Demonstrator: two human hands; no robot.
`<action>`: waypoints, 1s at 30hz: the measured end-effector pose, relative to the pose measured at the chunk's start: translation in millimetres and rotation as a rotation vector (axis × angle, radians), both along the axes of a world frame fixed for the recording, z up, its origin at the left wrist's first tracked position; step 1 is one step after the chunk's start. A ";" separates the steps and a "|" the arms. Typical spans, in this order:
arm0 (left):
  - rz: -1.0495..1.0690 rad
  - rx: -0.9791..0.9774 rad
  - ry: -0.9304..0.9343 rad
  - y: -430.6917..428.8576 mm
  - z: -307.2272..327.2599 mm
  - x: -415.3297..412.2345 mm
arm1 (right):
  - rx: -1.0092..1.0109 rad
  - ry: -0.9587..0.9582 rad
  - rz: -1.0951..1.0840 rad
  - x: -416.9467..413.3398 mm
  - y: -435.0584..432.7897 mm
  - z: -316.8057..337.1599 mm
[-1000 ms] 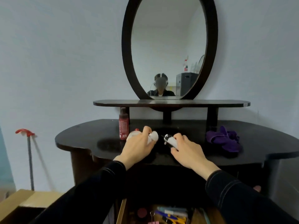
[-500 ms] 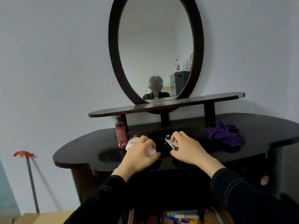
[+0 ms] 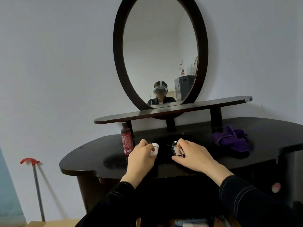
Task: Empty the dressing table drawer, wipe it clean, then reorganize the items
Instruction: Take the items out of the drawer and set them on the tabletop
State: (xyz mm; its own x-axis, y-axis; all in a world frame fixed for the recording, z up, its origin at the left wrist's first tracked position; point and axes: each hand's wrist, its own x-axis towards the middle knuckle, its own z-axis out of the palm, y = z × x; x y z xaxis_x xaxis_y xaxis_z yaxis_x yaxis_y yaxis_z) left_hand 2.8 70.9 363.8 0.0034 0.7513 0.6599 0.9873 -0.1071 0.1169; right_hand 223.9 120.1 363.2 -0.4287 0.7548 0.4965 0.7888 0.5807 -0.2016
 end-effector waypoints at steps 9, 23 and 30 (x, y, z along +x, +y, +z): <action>0.015 0.004 -0.020 5.2 -2.1 1.8 | 0.127 -0.026 -0.098 -50.1 -4.2 -8.8; 0.078 0.205 -0.203 -44.3 -29.2 19.4 | 0.290 0.123 -0.137 -16.9 -61.5 -31.0; -0.237 -0.009 -0.090 -123.5 -183.5 55.6 | 0.567 0.181 0.046 42.2 -97.0 -140.1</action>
